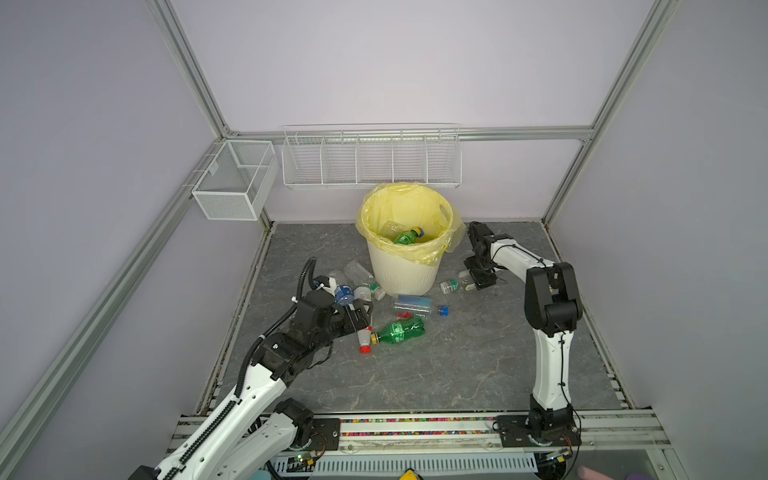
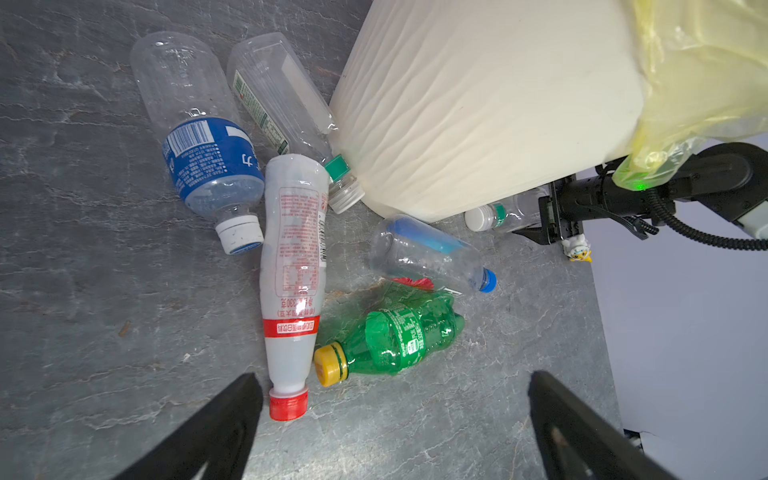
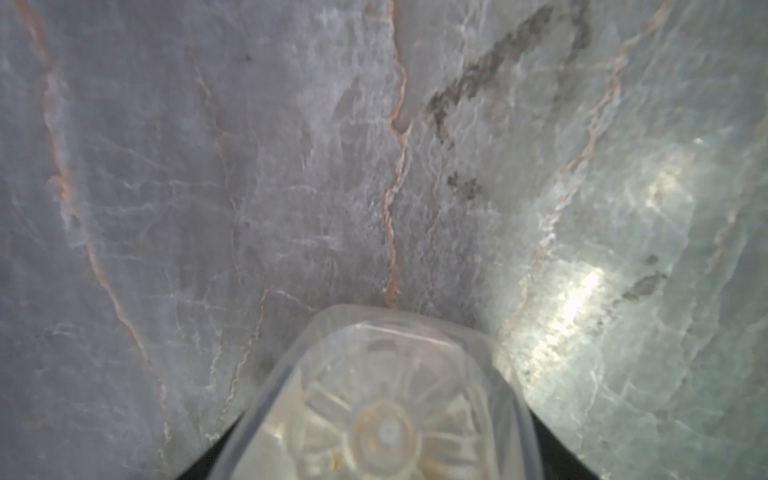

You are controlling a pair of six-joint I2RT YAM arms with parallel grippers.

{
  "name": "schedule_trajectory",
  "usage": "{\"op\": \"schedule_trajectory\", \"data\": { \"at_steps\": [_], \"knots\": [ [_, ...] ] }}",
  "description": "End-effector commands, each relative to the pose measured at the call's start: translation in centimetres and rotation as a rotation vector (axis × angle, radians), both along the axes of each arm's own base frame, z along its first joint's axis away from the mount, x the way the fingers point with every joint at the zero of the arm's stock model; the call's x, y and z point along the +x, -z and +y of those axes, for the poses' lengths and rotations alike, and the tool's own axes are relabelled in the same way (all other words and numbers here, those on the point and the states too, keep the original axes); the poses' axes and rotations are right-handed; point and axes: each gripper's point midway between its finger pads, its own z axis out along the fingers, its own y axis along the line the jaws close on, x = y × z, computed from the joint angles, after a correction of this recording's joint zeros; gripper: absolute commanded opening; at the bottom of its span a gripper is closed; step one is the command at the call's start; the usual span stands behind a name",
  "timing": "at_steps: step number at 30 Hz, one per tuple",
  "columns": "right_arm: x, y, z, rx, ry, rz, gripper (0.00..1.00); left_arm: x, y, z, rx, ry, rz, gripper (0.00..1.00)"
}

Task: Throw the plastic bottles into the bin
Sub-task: 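Lower the right gripper and close it on the clear green-capped bottle, then pull the clear bottle back from the bin base with the right gripper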

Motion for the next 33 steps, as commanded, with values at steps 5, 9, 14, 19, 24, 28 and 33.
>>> {"op": "schedule_trajectory", "data": {
  "at_steps": [5, 9, 14, 19, 24, 28, 33],
  "knots": [
    [-0.3, -1.0, -0.4, 0.027, -0.054, -0.091, 0.49, 0.1, -0.3, 0.6, 0.006, -0.031, 0.000, 1.00],
    [-0.5, -2.2, -0.4, 0.012, -0.151, -0.149, 0.47, 0.1, -0.4, 0.7, 0.005, -0.038, -0.003, 1.00],
    [-1.6, -4.6, -1.3, -0.083, -0.316, -0.188, 0.47, -0.1, 0.2, 0.8, 0.012, -0.042, 0.013, 1.00],
    [-4.1, -4.6, -1.6, -0.104, -0.414, -0.195, 0.44, -0.4, 0.7, 1.3, 0.010, -0.064, 0.022, 1.00],
    [-5.8, -4.9, -0.8, -0.070, -0.505, -0.229, 0.33, -0.7, 0.3, 2.0, -0.016, -0.097, -0.011, 1.00],
    [-6.9, -6.1, -0.3, -0.055, -0.566, -0.282, 0.18, -0.8, -0.4, 2.7, -0.042, -0.131, -0.051, 1.00],
    [-8.3, -8.5, 0.2, -0.049, -0.638, -0.407, 0.07, -1.1, -0.8, 3.2, -0.044, -0.149, -0.065, 1.00]
  ]
}}
